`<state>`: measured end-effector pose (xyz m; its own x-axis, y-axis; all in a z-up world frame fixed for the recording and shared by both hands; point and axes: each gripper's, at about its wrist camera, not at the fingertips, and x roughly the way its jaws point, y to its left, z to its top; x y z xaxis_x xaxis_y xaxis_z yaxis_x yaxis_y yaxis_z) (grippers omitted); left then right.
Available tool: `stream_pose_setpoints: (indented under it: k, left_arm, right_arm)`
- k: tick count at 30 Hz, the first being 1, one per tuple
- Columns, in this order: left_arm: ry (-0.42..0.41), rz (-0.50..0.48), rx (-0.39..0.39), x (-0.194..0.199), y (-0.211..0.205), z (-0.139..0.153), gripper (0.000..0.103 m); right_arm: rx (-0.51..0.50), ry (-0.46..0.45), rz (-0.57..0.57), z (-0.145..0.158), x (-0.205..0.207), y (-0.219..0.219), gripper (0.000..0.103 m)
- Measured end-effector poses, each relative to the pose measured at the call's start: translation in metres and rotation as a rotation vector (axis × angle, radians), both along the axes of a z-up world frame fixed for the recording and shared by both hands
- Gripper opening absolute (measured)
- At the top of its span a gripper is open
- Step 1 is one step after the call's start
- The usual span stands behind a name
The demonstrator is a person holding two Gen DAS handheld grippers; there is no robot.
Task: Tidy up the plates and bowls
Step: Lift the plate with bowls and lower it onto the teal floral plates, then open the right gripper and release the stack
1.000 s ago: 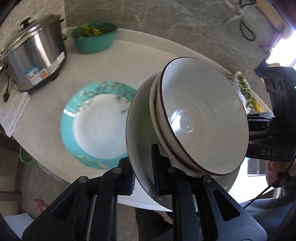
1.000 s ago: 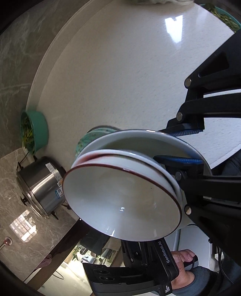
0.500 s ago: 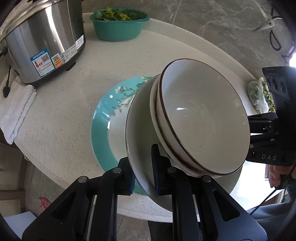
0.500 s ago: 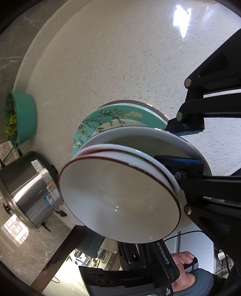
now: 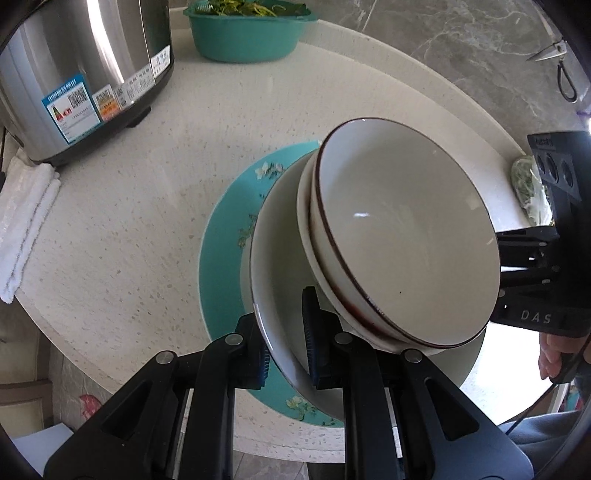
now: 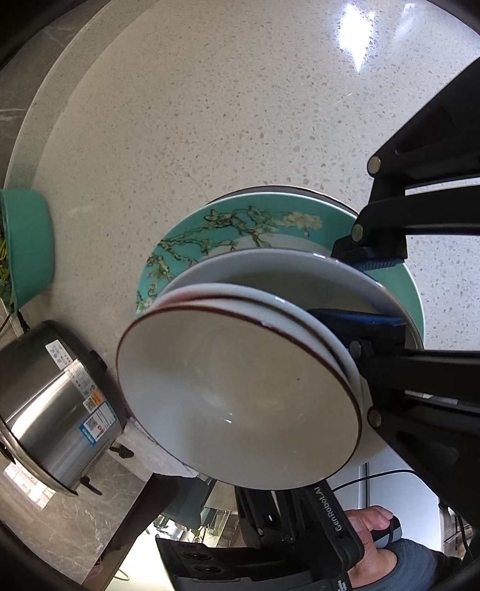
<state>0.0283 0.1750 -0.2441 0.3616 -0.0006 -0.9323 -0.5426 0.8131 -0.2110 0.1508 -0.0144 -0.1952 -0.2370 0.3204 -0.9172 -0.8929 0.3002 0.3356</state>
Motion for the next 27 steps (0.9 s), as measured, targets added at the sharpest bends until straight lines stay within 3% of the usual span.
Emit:
stream_pose_setpoints:
  k: [19,23,24,26,27]
  left_arm:
    - [-0.029,-0.007,0.017,-0.009,-0.007,-0.001,0.017]
    - [-0.037,0.005,0.036,-0.019,-0.016,0.009,0.03]
    - [-0.036,0.011,0.04,-0.022,-0.017,0.011,0.037]
    - [-0.047,0.027,0.049,-0.031,-0.018,0.019,0.048]
    - [-0.059,0.035,0.051,-0.035,-0.019,0.025,0.061]
  right_arm:
    - [0.017,-0.05,-0.042,0.001,-0.005,0.005,0.022]
    - [0.032,-0.084,-0.067,0.007,-0.006,-0.001,0.029]
    - [0.033,-0.091,-0.079,0.009,-0.004,-0.004,0.036]
    - [0.046,-0.095,-0.102,0.014,-0.002,-0.013,0.04]
    - [0.06,-0.085,-0.113,0.019,0.0,-0.019,0.045]
